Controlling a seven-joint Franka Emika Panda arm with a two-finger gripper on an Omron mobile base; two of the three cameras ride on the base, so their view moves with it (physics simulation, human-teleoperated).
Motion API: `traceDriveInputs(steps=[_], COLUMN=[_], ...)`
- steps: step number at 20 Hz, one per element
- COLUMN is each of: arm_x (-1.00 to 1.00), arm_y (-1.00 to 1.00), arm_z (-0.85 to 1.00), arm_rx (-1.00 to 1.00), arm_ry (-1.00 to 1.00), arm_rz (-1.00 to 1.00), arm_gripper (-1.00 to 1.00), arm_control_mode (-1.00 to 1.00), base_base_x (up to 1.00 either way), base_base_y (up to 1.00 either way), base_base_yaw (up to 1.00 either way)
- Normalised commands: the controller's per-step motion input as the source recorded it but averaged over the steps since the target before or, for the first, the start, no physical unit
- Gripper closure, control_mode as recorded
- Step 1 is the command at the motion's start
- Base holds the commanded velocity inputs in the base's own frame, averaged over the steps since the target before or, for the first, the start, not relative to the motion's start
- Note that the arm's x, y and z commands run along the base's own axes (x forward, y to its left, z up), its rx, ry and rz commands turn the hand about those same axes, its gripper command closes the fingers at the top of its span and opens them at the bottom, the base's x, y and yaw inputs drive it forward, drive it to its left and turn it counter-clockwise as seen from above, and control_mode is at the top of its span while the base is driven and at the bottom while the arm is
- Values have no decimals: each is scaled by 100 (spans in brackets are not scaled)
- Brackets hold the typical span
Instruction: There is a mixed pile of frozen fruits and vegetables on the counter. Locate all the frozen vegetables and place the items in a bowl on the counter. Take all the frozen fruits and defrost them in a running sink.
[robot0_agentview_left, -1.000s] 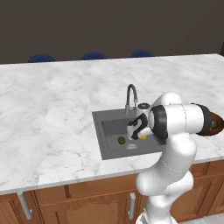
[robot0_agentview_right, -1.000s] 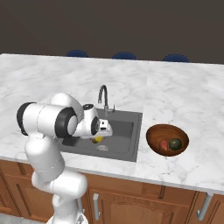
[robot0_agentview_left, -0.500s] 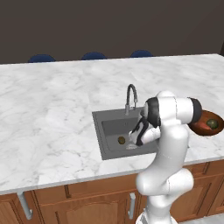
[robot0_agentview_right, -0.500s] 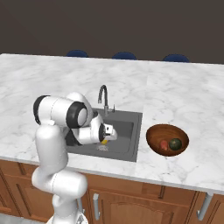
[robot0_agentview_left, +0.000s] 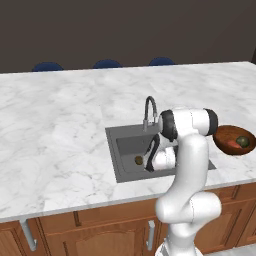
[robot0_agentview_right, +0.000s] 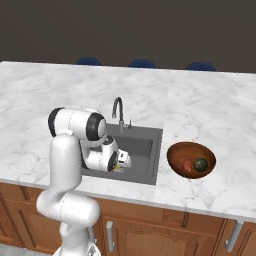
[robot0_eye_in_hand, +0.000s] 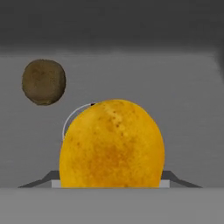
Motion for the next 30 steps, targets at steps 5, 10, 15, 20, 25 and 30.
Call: traceDriveInputs(steps=[5,10,15,20,25,30], arm_x=[48,36,16,23,31,50], arm_y=[-48,-45,-19,0,0,0], arm_z=[9,15,-3,-2,1,-4], arm_rx=[8,4,0,0,-2,-8], arm_ry=[14,9,3,8,10,5], arm_rz=[0,2,0,0,0,0], arm_gripper=[100,100,100,100,100,100], arm_control_mode=[-100,-100,-100,-100,-100,-100], base_base_x=[0,0,0,0,0,0], base_base_y=[0,0,0,0,0,0], base_base_yaw=[0,0,0,0,0,0])
